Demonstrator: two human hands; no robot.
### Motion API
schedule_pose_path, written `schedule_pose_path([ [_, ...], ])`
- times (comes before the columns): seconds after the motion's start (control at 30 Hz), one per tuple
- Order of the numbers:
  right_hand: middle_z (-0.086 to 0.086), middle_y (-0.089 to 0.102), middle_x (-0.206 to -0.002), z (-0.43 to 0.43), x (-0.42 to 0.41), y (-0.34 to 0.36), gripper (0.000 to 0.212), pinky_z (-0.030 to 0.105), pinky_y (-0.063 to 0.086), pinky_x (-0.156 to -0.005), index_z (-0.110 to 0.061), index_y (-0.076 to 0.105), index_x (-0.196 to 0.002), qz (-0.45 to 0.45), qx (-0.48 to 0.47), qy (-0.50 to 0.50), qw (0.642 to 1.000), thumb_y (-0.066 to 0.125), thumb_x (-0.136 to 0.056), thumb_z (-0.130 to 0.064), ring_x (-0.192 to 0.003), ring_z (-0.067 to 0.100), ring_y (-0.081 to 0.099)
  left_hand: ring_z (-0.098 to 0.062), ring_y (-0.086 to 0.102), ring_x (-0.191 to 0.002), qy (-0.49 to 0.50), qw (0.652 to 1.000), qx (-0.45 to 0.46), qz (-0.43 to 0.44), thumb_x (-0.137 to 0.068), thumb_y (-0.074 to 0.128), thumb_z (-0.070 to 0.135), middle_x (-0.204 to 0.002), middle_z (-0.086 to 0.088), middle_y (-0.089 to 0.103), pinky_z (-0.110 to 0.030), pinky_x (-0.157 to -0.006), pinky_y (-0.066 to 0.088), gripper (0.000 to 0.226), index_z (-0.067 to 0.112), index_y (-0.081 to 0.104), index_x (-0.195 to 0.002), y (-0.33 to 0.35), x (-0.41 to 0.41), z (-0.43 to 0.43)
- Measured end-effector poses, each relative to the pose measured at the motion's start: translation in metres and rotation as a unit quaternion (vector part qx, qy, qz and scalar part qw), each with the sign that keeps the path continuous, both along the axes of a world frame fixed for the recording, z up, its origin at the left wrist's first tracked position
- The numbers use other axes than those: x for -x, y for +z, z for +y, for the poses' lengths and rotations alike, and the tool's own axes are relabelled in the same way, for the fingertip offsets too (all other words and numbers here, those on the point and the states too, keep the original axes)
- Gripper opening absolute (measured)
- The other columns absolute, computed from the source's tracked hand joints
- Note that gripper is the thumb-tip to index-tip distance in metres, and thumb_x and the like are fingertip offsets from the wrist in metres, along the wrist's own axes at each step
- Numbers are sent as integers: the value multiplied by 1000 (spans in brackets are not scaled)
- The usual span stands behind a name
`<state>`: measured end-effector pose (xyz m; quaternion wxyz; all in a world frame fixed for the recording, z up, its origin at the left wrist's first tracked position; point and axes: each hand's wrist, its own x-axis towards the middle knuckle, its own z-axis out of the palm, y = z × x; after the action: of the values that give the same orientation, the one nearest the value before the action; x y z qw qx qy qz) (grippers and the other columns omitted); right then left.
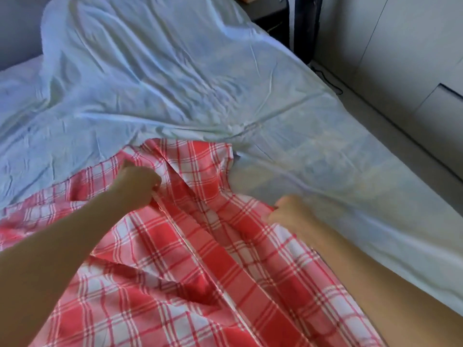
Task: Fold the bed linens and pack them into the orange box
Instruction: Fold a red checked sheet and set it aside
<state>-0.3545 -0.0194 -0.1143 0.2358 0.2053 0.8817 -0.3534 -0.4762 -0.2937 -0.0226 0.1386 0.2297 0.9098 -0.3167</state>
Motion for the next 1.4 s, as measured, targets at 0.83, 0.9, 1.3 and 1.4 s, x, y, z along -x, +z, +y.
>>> schedule_pose_path([
  [0.83,9,66,-109,-11,149,0,50,34,46,-83,-7,63,-112,193,-74,38,978,53,-88,-50,-103,29,60,-29,57,-114,149,943,-296,-14,-87,61,37,-123,-8,61,-36,-90,46,44,22,54,-128,-77,72,36],
  [0.9,6,67,-108,-26,159,4,45,34,47,-84,-12,64,-111,195,-71,52,977,55,-85,-48,-104,28,60,-31,64,-93,50,927,-366,61,-86,59,21,-98,-7,68,-37,-71,51,22,20,65,-107,-80,57,29],
  [1.3,-16,63,-59,-42,34,2,12,23,42,-53,-31,72,-68,326,-100,364,867,63,-71,-39,-58,6,56,0,52,-65,97,890,-434,-103,-73,52,50,-69,20,55,-25,-66,48,28,29,68,-82,-58,-41,-57],
  [1.4,5,71,-77,-41,96,5,20,34,47,-64,-13,71,-79,333,-165,85,924,60,-87,-28,-76,28,64,-20,61,-79,-1,922,-386,-19,-55,85,12,-88,5,63,-36,-64,54,54,23,66,-104,-66,-18,-48],
])
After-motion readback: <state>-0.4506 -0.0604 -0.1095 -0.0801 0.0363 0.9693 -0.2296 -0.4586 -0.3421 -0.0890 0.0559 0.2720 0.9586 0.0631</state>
